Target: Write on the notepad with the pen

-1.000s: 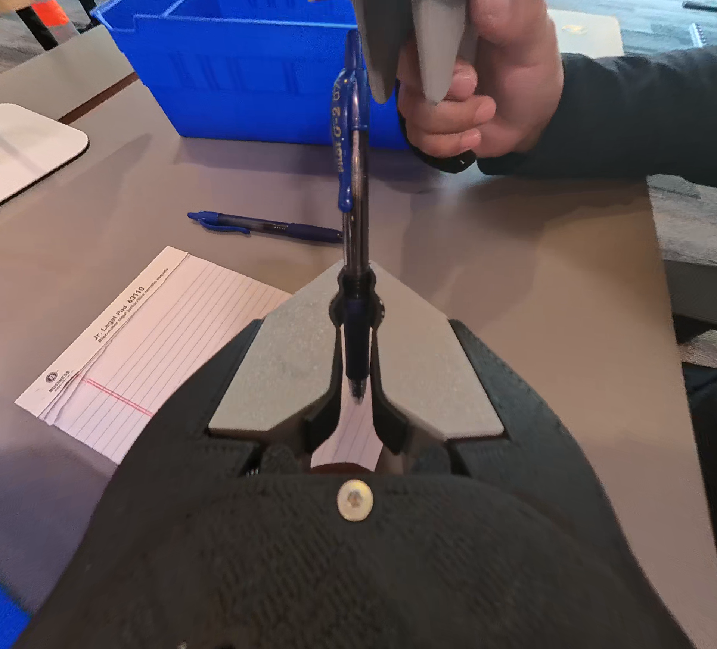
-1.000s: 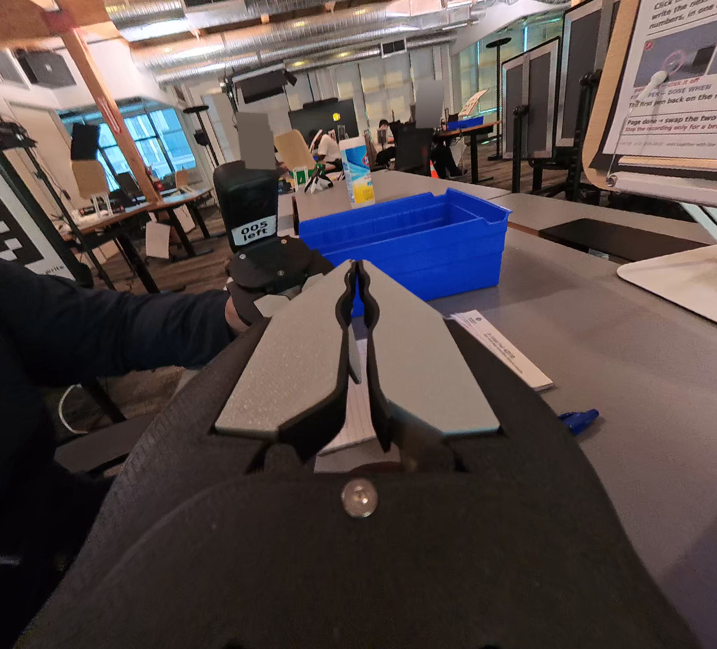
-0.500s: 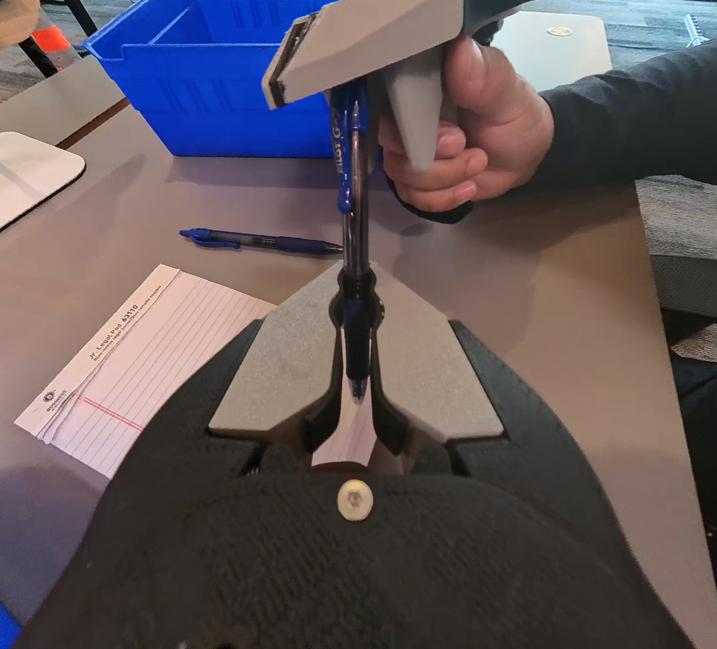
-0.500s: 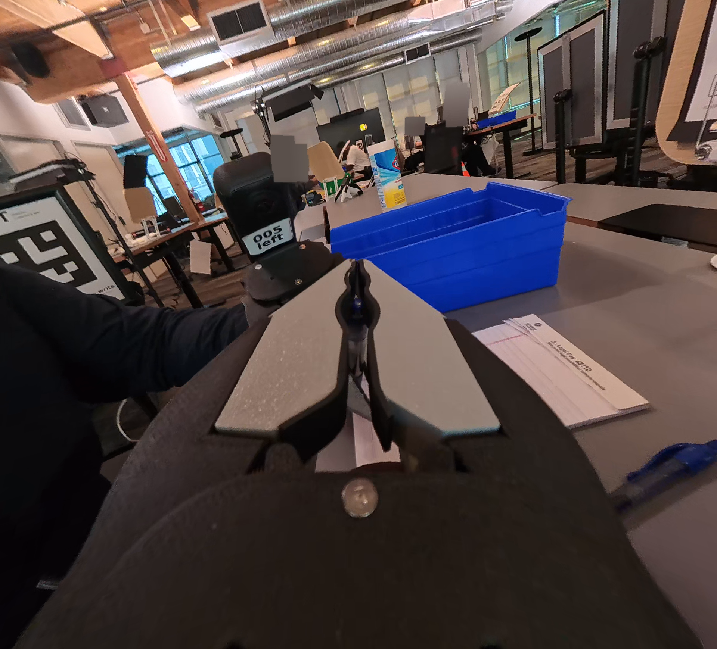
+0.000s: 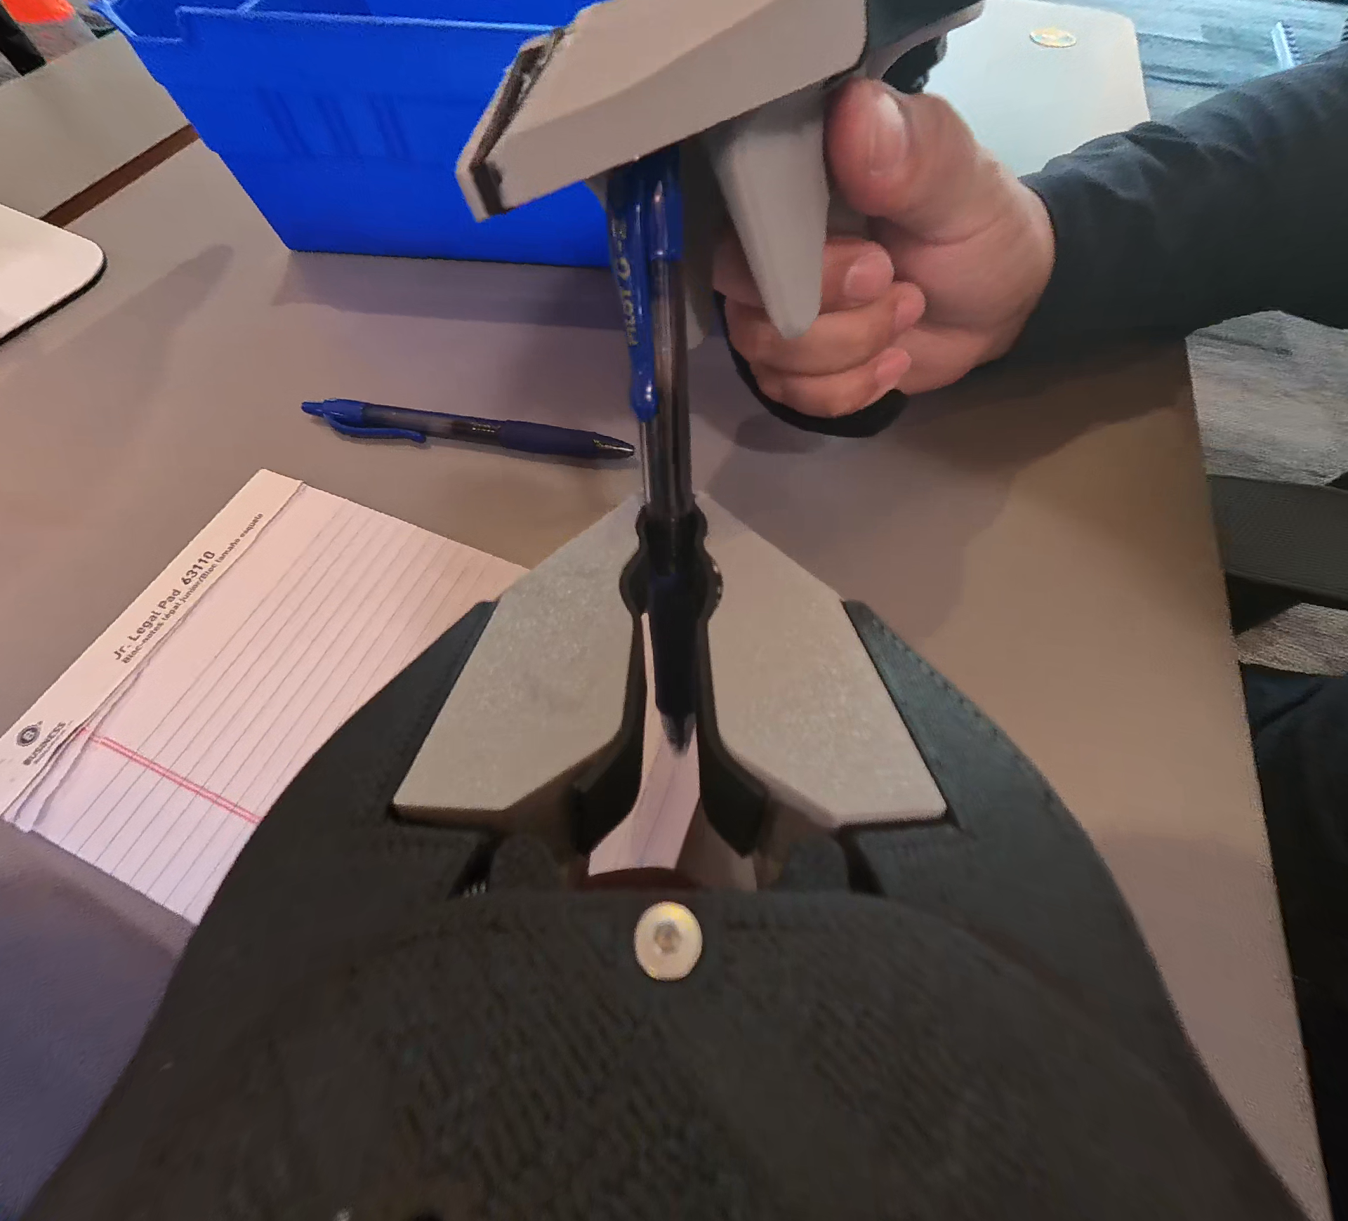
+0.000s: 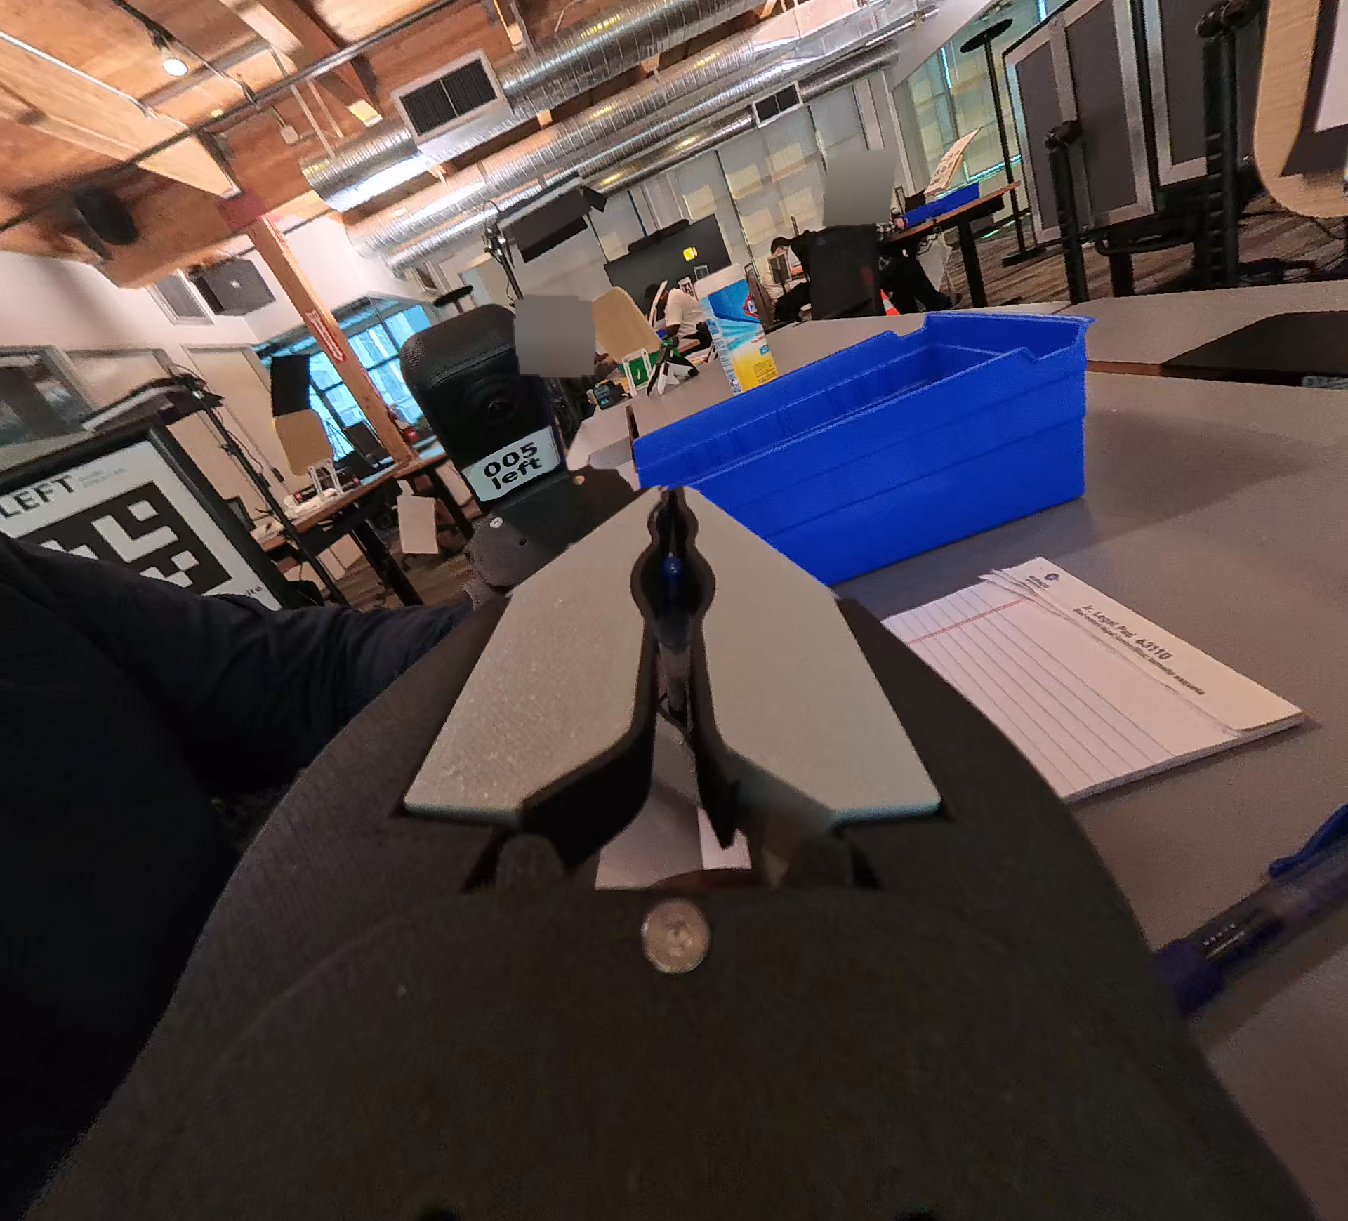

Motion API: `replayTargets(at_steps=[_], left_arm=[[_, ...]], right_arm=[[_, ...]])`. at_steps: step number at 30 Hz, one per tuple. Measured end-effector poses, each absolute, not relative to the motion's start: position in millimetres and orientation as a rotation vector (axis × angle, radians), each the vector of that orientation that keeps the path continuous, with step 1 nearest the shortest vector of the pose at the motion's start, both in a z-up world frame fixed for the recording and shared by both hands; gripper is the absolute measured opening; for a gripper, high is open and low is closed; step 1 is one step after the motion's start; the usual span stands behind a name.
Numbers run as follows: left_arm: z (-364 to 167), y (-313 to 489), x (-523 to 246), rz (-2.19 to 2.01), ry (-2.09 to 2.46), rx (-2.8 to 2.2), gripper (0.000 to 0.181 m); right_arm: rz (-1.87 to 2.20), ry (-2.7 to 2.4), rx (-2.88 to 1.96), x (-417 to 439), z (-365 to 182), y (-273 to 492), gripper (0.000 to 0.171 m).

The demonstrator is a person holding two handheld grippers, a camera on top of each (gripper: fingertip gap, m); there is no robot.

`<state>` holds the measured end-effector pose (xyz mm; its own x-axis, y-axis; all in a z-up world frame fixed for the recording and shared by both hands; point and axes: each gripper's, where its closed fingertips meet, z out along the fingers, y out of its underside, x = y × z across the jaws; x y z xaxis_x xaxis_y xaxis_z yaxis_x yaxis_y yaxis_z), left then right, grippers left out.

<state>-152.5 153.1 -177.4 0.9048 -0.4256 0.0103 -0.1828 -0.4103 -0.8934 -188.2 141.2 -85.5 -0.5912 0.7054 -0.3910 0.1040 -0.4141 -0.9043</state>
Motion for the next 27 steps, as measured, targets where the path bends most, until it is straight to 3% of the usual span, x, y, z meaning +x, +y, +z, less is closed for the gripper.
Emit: replayTargets(at_steps=[1,8,27], left_arm=[[-178,154,-151,-0.293,0.439,-2.000,0.003],[-176,154,-146,-0.297,0.454,-1.981,0.003],[-172,157,-149,-0.342,0.379,-1.969,0.003]], right_arm=[[2.049,-1.396,-1.116,-188,-83,142,0.000],[2.038,-1.308,-1.009,-172,-55,160,0.000],[2.122,-1.305,-1.124,-184,-74,152,0.000]])
